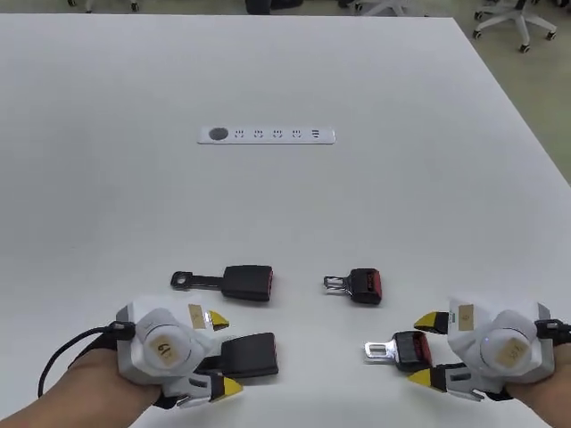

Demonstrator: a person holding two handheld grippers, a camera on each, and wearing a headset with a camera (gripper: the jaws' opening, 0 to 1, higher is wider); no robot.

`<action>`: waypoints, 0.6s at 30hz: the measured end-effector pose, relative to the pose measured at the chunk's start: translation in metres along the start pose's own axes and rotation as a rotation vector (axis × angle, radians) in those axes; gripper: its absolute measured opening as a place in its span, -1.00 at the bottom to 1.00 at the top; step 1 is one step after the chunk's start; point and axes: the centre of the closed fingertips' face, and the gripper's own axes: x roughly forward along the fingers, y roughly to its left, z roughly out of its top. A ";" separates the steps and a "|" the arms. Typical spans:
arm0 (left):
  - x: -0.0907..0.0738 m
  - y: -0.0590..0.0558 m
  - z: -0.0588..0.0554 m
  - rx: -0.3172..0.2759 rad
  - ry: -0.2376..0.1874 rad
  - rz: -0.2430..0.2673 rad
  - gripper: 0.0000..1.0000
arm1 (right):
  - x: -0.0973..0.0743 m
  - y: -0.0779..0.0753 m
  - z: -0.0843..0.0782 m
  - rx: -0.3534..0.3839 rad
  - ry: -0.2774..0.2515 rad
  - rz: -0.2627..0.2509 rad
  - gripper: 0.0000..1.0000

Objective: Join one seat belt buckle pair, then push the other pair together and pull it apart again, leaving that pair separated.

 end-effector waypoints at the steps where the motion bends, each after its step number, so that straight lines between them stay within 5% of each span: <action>1: 0.001 -0.001 0.001 0.004 0.002 -0.008 -0.04 | 0.000 0.000 0.000 -0.005 0.002 0.006 -0.23; 4: 0.004 -0.001 0.004 0.018 0.011 -0.025 -0.08 | 0.003 0.000 -0.004 -0.020 0.011 0.019 -0.21; 6: 0.005 -0.002 0.001 0.076 0.034 -0.046 -0.09 | 0.004 -0.001 -0.004 -0.020 0.011 0.028 -0.21; 14: 0.014 -0.003 0.003 0.083 0.037 -0.095 -0.18 | 0.009 -0.004 -0.004 -0.013 0.003 0.053 -0.27; 16: 0.016 -0.002 -0.006 0.161 0.091 -0.106 -0.26 | 0.011 -0.004 -0.005 -0.021 0.007 0.065 -0.28; 18: 0.019 -0.006 -0.004 0.158 0.081 -0.115 -0.30 | 0.012 -0.003 -0.005 -0.034 0.007 0.075 -0.29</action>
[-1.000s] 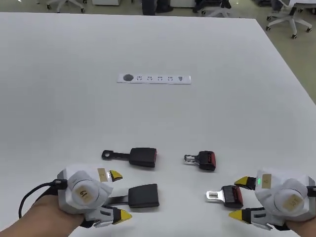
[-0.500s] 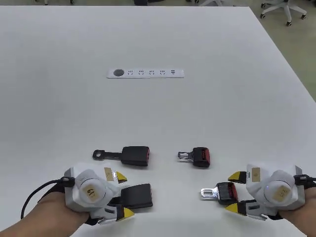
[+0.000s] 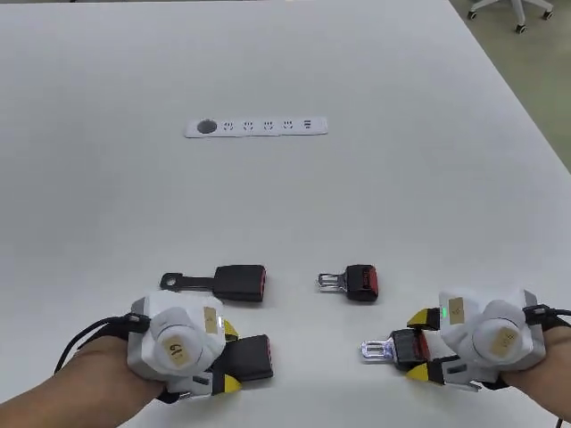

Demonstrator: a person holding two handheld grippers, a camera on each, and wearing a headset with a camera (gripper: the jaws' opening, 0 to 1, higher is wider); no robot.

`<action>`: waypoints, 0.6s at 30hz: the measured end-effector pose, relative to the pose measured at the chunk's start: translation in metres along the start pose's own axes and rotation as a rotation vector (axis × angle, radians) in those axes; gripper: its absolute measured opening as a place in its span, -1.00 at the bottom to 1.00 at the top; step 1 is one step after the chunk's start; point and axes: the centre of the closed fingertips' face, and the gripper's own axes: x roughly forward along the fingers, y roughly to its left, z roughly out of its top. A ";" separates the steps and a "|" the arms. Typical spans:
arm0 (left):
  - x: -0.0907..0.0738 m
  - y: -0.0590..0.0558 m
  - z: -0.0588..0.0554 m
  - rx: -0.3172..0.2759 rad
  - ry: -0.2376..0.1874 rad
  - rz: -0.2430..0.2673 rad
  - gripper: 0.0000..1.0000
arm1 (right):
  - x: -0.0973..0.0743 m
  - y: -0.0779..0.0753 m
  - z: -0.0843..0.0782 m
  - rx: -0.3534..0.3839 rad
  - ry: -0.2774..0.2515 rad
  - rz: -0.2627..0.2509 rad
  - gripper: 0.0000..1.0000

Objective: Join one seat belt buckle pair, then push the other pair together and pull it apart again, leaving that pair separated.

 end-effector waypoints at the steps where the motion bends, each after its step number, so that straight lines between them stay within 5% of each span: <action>1: 0.000 -0.001 0.000 -0.003 0.002 -0.006 -0.31 | 0.000 0.000 0.000 -0.006 0.002 0.004 -0.28; 18: 0.002 -0.001 -0.001 0.028 -0.023 -0.042 -0.32 | 0.002 0.003 0.001 -0.036 -0.011 0.070 -0.32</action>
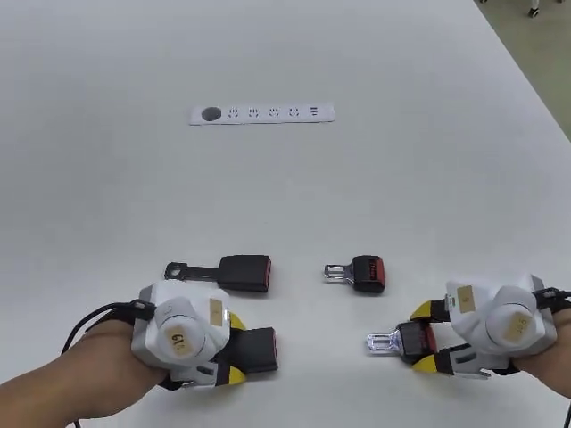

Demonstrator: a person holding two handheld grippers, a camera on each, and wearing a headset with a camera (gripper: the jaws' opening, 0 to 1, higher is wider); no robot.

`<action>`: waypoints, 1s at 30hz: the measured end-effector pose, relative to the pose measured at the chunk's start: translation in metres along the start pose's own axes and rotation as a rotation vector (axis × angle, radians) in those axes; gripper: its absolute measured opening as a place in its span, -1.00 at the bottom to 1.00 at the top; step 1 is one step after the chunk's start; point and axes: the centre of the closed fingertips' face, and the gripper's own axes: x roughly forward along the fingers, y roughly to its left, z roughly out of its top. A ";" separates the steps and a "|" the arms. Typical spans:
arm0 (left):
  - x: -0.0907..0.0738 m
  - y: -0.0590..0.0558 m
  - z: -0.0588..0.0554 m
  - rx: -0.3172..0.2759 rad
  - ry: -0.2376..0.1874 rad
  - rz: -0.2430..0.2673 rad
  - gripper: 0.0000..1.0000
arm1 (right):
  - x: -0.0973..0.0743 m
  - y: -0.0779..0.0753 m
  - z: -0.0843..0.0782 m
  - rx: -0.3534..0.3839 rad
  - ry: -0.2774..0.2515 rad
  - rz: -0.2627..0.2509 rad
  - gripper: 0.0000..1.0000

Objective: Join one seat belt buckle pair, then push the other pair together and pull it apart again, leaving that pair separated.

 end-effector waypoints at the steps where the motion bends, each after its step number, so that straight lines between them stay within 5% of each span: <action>1: 0.000 0.000 0.000 0.005 -0.002 0.000 -0.32 | 0.000 0.000 0.000 -0.001 0.002 0.001 -0.32; 13: 0.000 -0.001 0.001 0.007 0.005 -0.013 -0.32 | 0.002 0.001 0.004 0.005 0.015 -0.008 -0.34; 30: -0.001 -0.001 0.002 0.012 0.004 -0.012 -0.32 | 0.023 0.014 0.051 0.018 -0.039 -0.018 -0.34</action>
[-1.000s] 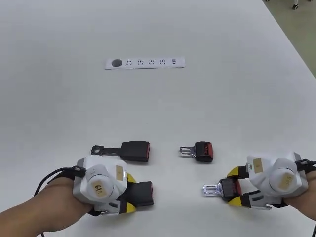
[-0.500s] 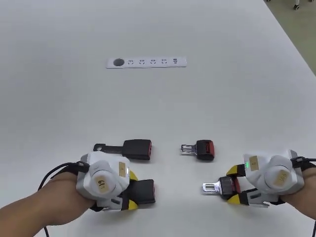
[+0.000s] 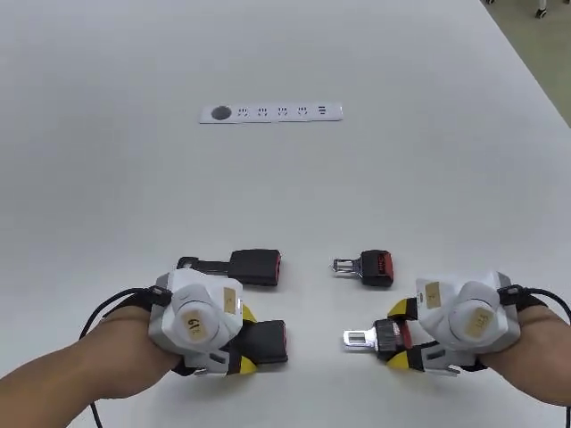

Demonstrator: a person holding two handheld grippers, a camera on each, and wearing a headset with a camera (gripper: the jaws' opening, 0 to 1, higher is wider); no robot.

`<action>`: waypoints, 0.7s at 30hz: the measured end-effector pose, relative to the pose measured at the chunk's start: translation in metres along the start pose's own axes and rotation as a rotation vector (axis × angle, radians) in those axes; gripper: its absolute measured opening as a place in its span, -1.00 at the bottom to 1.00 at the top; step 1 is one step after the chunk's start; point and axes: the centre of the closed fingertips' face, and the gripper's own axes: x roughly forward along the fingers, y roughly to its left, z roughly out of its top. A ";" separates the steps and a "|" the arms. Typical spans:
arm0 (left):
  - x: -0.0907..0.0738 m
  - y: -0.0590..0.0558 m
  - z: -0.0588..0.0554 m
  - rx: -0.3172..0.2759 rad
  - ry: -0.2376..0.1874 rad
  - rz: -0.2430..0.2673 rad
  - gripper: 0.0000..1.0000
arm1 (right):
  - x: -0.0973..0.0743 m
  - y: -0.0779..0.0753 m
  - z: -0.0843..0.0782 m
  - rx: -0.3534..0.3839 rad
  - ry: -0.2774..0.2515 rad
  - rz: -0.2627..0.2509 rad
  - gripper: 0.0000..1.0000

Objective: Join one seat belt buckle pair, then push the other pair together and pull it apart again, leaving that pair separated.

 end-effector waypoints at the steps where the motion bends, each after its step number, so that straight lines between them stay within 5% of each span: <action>1: 0.000 0.000 0.000 0.003 0.001 -0.001 -0.32 | 0.001 0.001 0.002 0.002 -0.005 0.000 -0.34; 21: 0.000 0.000 0.000 0.013 0.007 -0.003 -0.33 | 0.032 0.006 0.048 0.004 -0.047 -0.031 -0.34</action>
